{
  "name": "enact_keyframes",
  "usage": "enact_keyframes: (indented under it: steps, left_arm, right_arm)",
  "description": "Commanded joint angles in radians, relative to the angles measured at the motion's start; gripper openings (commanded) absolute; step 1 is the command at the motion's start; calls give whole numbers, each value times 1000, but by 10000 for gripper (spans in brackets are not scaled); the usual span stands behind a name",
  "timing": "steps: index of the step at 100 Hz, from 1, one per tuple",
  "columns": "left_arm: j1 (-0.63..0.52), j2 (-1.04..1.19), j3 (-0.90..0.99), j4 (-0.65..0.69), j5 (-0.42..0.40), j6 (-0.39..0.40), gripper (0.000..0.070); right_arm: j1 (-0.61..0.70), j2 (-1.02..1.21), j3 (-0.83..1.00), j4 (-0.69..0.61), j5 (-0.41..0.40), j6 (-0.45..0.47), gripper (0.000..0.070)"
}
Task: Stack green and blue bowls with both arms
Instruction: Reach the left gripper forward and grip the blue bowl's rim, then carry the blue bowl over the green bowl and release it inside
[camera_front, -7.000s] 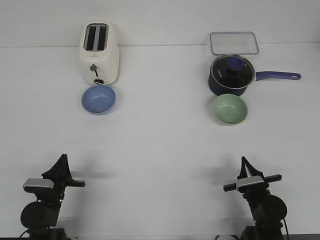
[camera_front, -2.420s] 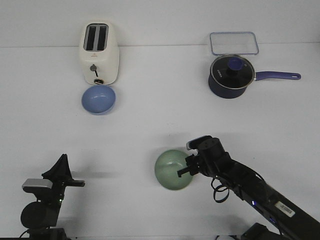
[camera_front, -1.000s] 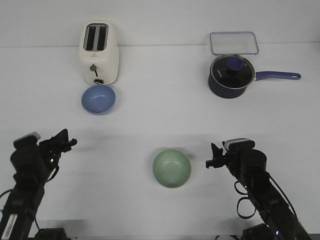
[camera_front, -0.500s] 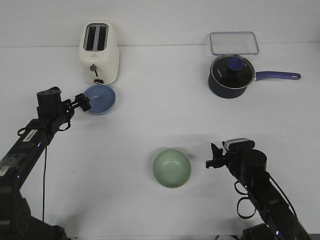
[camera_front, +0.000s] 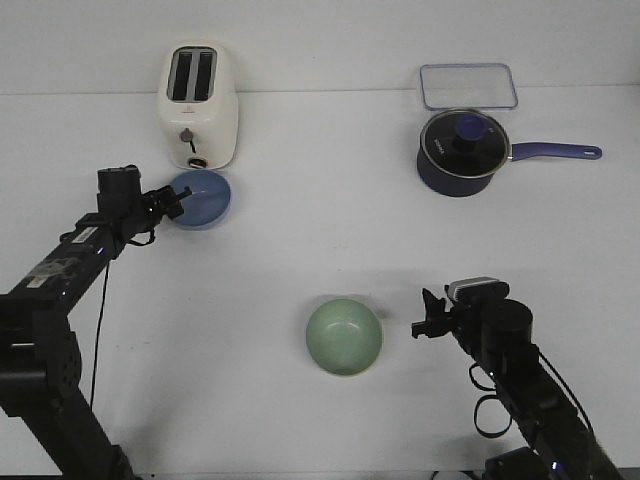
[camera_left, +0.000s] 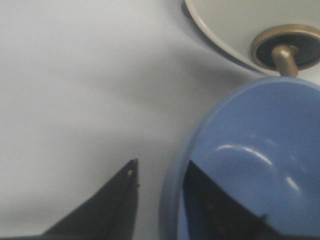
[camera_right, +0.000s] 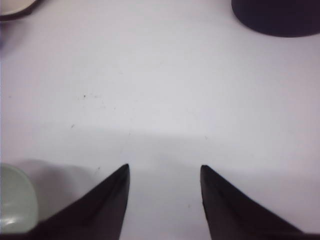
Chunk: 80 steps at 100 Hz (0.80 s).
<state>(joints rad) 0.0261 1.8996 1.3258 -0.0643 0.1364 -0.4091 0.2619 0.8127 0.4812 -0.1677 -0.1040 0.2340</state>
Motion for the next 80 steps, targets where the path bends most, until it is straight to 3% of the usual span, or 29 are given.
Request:
enact_keyframes:
  steps: [1, 25, 42, 58, 80]
  left_arm:
    - [1, 8, 24, 5, 31, 14, 12]
    - [-6, -77, 24, -48, 173, 19, 13]
    - [-60, -206, 21, -196, 217, 114, 13]
    - [-166, -338, -55, -247, 316, 146, 13]
    - [-392, -475, -214, -172, 319, 117, 13]
  right_arm:
    - [5, 6, -2, 10, 0, 0, 276]
    - [5, 6, -2, 8, 0, 1, 276]
    - [5, 6, -2, 7, 0, 1, 276]
    - [5, 6, -2, 7, 0, 1, 276]
    - [5, 6, -2, 6, 0, 1, 276]
